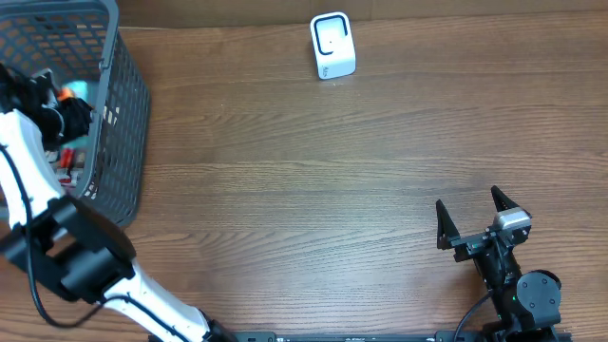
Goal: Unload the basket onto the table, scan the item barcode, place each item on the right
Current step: 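Grasp the orange snack pack and green wipes pack with left gripper, then lift the held packs out of the basket toward the table centre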
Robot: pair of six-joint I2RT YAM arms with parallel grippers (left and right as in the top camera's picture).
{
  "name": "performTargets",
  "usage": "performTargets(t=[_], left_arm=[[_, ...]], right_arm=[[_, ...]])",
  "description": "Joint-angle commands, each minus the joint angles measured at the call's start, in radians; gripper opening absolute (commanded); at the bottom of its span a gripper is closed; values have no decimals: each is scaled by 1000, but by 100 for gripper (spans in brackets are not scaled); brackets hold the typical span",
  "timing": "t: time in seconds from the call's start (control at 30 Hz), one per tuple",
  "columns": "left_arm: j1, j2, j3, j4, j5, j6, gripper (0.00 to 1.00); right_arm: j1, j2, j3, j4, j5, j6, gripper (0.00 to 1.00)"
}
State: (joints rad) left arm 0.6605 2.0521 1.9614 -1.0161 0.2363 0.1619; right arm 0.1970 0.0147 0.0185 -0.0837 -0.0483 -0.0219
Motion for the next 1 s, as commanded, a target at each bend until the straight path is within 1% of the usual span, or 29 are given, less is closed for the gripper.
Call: performTargets(t=[0.0, 0.13, 0.3, 0.53, 0.7, 0.83, 0.93, 0.97], left_arm=[[-2, -160, 52, 19, -4, -70, 47], [-6, -268, 52, 31, 1, -121, 46], [-36, -400, 52, 31, 0, -143, 46], [-136, -560, 52, 19, -24, -163, 47], [-271, -638, 52, -48, -57, -168, 47], [-417, -653, 51, -146, -138, -201, 46], [-570, -642, 42, -218, -214, -244, 45], [-601, -639, 39, -230, -229, -257, 45]], right_arm=[[-2, -11, -10, 3, -6, -2, 100], [-2, -11, -10, 3, -6, -2, 100], [-2, -11, -10, 3, -6, -2, 100], [-2, -11, -10, 3, -6, -2, 100], [-2, -11, -10, 3, -6, -2, 100], [-2, -11, -10, 3, -6, -2, 100], [-2, -11, -10, 3, -6, -2, 100], [-2, -11, -10, 3, -6, -2, 100]])
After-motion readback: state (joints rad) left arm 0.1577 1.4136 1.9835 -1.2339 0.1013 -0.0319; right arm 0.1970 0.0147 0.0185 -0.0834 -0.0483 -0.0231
